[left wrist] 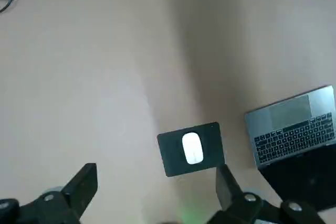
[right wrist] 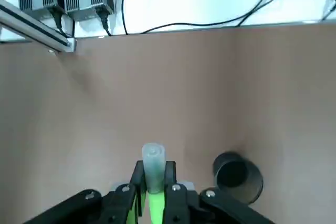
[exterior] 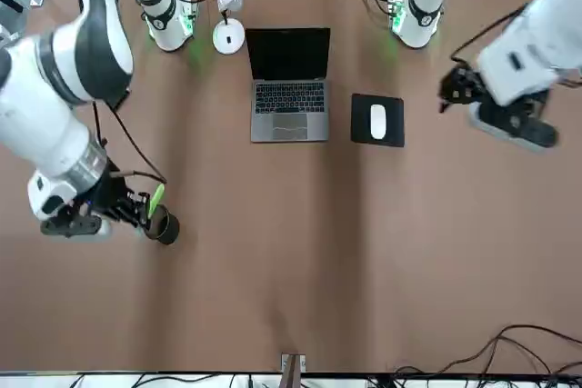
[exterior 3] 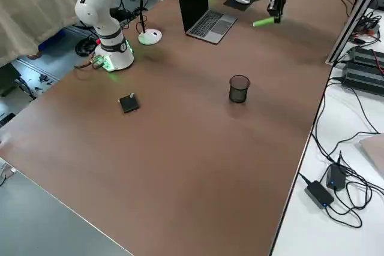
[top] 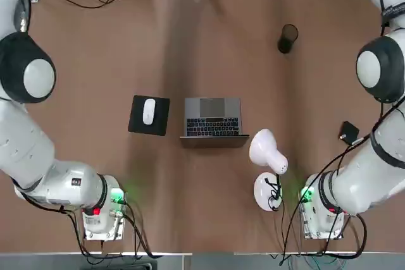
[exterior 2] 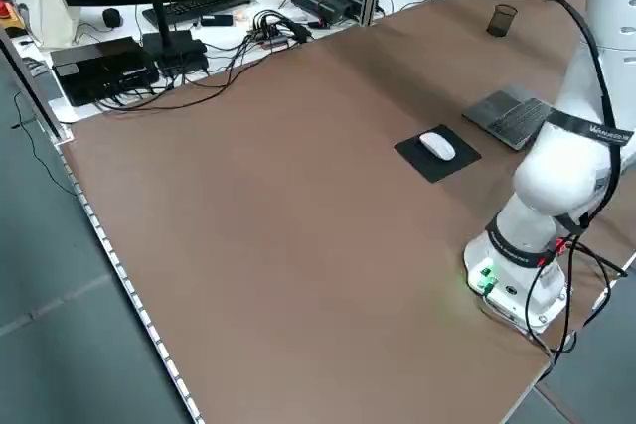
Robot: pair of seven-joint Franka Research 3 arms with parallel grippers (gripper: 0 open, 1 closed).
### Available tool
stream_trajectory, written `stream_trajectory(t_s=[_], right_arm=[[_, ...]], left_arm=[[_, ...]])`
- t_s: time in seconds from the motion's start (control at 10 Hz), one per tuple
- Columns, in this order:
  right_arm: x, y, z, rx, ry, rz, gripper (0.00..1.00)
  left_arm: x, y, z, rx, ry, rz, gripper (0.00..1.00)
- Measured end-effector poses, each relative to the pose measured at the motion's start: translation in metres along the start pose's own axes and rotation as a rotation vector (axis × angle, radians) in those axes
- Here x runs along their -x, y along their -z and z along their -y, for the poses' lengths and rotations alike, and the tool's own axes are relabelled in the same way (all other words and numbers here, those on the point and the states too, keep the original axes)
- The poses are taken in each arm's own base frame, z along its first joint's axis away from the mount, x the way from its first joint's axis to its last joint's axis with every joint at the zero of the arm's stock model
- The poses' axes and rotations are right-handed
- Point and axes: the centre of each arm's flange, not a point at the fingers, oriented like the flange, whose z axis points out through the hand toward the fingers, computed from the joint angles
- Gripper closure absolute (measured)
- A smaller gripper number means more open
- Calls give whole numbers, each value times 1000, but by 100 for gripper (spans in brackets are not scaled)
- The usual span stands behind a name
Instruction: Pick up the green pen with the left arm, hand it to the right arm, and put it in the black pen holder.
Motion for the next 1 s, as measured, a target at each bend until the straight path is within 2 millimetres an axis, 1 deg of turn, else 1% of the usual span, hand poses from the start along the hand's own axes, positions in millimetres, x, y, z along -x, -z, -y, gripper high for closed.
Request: stream_trajectory(t_s=[0.1, 0.2, 0.4, 0.5, 0.6, 0.7, 0.8, 1.0], right_arm=[[2, -20, -14, 8, 56, -25, 82], [6, -35, -26, 17, 82, -46, 82], [16, -63, -39, 33, 126, -103, 82], [23, -77, -46, 45, 150, -148, 82], [30, -89, -55, 58, 162, -189, 82], [35, -97, -64, 69, 162, -223, 82], [38, -101, -73, 79, 154, -246, 82], [47, -112, -88, 95, 140, -264, 82]], left_arm=[[4, -1, 17, -1, 33, 1, 1], [8, -6, 28, -9, 69, -7, 4], [19, -24, 59, -36, 139, -54, 7], [30, -33, 72, -47, 167, -82, 4], [43, -38, 81, -53, 189, -93, 3], [52, -41, 88, -56, 203, -98, 0], [56, -43, 91, -56, 210, -99, 0], [57, -49, 98, -56, 222, -96, 2]])
